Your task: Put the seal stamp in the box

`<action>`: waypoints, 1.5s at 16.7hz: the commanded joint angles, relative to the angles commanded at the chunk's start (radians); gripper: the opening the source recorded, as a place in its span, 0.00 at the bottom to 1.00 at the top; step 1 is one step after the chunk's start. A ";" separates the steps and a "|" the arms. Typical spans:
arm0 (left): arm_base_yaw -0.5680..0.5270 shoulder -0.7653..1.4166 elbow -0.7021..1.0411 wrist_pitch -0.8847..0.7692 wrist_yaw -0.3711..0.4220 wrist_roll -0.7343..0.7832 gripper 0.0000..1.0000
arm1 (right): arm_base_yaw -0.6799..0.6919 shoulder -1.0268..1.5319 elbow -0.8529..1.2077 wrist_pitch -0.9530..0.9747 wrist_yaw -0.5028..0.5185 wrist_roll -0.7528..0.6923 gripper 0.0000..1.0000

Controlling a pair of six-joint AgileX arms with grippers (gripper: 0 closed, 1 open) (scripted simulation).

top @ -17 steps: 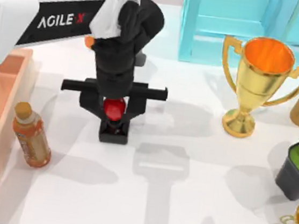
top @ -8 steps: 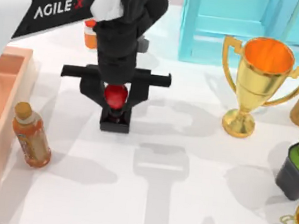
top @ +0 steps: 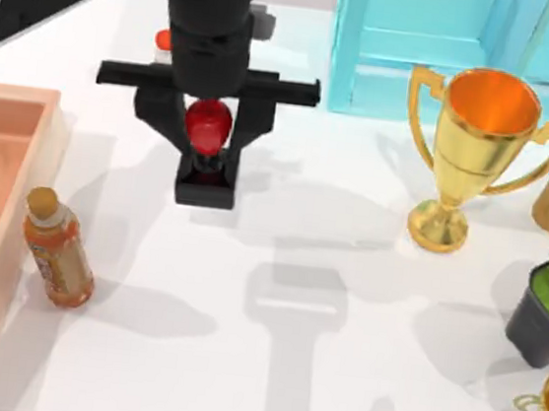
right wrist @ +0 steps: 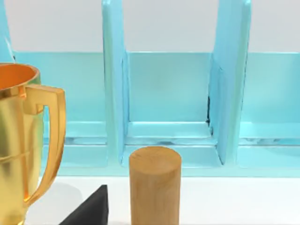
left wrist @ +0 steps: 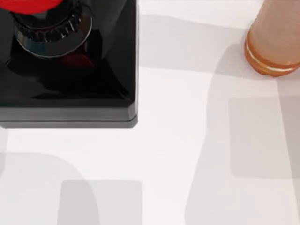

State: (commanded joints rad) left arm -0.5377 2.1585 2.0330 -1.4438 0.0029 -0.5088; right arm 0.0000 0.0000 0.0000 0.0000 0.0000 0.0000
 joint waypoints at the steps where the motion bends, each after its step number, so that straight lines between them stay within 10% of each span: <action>1: 0.000 0.000 0.000 0.000 0.000 0.000 0.00 | 0.000 0.000 0.000 0.000 0.000 0.000 1.00; 7: 0.112 -0.053 -0.052 0.008 0.003 0.111 0.00 | 0.000 0.000 0.000 0.000 0.000 0.000 1.00; 18: 0.778 -0.385 -0.385 0.048 0.013 0.772 0.00 | 0.000 0.000 0.000 0.000 0.000 0.000 1.00; 25: 0.820 -0.417 -0.415 0.056 0.013 0.818 0.00 | 0.000 0.000 0.000 0.000 0.000 0.000 1.00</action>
State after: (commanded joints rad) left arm 0.2818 1.7420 1.6176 -1.3874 0.0156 0.3089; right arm 0.0000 0.0000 0.0000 0.0000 0.0000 0.0000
